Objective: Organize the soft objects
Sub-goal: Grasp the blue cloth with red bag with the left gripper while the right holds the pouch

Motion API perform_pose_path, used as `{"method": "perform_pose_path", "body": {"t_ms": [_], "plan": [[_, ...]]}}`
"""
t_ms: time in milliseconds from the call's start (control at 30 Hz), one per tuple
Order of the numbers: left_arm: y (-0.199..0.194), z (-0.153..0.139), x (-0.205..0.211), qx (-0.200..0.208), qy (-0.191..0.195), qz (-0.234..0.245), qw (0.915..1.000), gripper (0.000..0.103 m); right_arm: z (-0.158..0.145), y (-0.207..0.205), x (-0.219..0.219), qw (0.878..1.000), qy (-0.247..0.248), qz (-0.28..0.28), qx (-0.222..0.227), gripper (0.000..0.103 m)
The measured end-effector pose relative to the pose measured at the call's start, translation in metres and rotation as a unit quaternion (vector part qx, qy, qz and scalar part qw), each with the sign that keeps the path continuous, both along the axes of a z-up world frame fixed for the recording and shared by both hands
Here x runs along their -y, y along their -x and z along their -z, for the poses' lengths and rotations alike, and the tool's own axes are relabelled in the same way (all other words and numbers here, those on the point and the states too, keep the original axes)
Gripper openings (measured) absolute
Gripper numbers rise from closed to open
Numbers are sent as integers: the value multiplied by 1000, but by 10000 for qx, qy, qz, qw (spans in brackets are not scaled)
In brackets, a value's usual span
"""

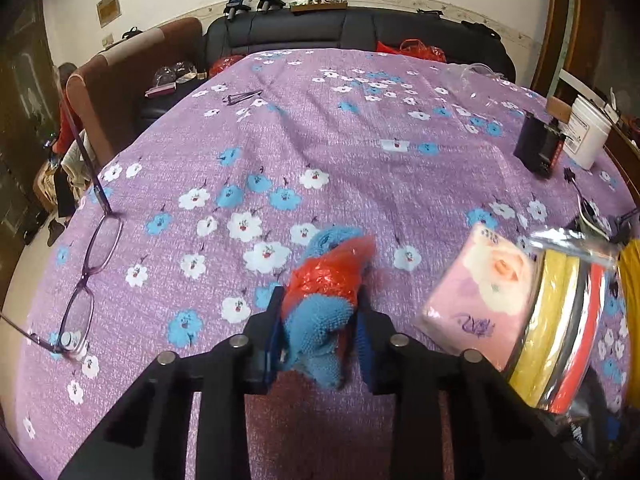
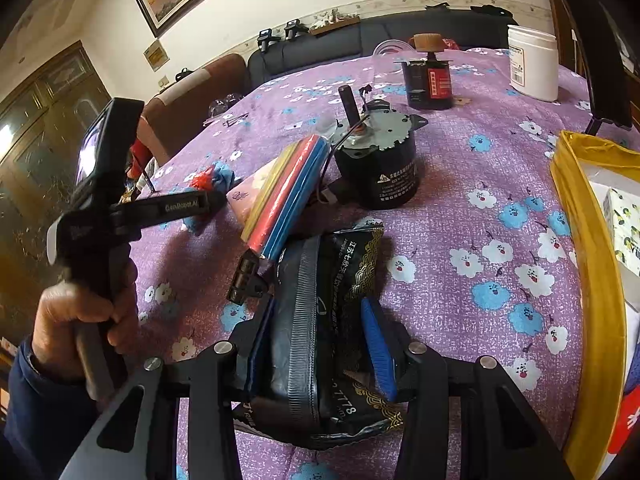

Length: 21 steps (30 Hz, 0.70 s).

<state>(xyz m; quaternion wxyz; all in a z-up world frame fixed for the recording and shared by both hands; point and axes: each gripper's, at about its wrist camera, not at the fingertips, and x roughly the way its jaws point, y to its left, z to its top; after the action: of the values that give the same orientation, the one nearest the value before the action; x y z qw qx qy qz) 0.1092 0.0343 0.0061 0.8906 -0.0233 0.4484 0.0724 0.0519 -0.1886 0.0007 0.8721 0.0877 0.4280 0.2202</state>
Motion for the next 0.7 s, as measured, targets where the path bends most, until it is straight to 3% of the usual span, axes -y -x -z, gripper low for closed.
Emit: {"method": "perform_pose_path", "body": {"t_ms": [133,233,367,433,567,700], "plan": [[24,-7,2,56,155,78,9998,28,-5,1,7,9998,-143,59,98,42],[61,-18,6,254,349,157,9989,28,-12,4,9,9995,-120,124,281,30],[117,-23,20,486,601,274,9966,28,-13,6,9,9993,-48,177,317,25],[134,-21,24,512,734,271,9956,28,-12,5,7,9996,12,117,272,25],[154,-13,33,449,810,311,9952,28,-5,4,0,9991,347,87,212,35],[162,-10,41,583,709,318,9953,28,-8,11,-1,9979,504,17,400,25]]}}
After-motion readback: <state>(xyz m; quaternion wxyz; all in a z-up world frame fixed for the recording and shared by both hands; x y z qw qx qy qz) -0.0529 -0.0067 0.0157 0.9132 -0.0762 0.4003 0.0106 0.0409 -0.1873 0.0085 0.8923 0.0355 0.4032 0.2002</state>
